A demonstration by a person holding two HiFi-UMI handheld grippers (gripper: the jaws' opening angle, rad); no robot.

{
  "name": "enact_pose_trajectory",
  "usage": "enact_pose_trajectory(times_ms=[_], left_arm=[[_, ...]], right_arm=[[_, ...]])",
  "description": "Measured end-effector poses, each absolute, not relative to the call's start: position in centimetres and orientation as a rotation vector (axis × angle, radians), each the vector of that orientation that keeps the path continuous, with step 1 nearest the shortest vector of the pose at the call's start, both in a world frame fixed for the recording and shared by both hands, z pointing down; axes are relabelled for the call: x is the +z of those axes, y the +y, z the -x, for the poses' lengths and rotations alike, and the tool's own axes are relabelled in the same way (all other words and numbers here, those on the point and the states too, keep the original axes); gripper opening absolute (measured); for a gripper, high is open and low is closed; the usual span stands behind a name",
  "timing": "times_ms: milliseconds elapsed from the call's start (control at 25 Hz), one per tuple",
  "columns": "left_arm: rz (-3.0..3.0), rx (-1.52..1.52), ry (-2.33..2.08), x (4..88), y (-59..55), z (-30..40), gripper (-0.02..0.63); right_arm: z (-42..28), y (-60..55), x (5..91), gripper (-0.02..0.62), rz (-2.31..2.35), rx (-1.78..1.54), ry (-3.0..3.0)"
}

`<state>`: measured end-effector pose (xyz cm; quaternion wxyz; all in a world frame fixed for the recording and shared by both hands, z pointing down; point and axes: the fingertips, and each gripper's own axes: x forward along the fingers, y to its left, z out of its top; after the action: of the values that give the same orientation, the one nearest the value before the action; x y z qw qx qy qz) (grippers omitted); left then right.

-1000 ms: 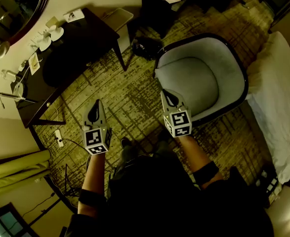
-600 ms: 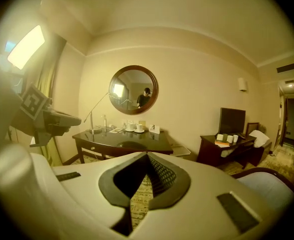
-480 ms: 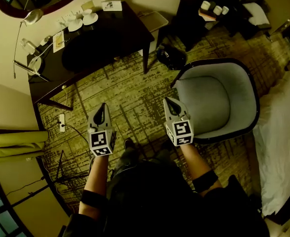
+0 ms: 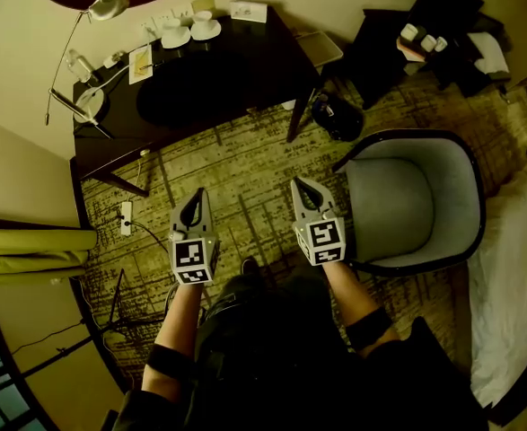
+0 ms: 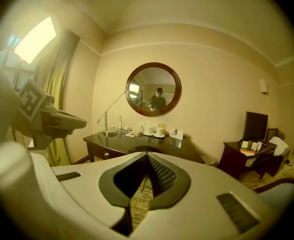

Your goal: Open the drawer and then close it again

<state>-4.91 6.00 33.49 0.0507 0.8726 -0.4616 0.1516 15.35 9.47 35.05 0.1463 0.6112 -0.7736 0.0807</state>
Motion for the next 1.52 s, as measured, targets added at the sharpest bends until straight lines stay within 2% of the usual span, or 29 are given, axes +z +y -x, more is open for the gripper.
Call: enact_pose_trajectory(times_ms=[200, 520, 960, 1120, 1280, 1440, 1520], left_arm=[[-2.642, 0.462, -1.411, 33.3, 4.2, 6.4, 0.000], [-2.600, 0.489, -1.470, 34.1, 1.1, 5.6, 0.000], [-2.509, 0.557, -1.608, 37.1, -2.7, 2.1, 0.000], [-2.509, 0.599, -1.579, 39.2, -3.1, 1.9, 0.000], [-2.500, 0.585, -1.536, 41.0, -3.5, 1.4, 0.000], [-2.540, 0.576, -1.483, 44.0, -4.4, 1.0, 0.000], [-2.545, 0.555, -1.472, 45.6, -5.1, 1.0, 0.000]], right_arm=[[-13.2, 7.0, 35.4, 0.012, -1.720, 0.239, -2.225], [-13.9, 2.5, 38.4, 0.018, -1.631, 0.288, -2.234], [-17.3, -5.5, 45.0, 0.029, -1.658, 0.587, -2.323], [-18.6, -7.4, 49.3, 0.042, -1.763, 0.862, -2.275], [-19.0, -9.7, 52.8, 0.064, -1.880, 1.147, -2.269], [-19.4, -12.2, 57.3, 0.125, -1.958, 1.401, -2.273], [-19.2, -13.7, 59.9, 0.196, -1.972, 1.508, -2.277]])
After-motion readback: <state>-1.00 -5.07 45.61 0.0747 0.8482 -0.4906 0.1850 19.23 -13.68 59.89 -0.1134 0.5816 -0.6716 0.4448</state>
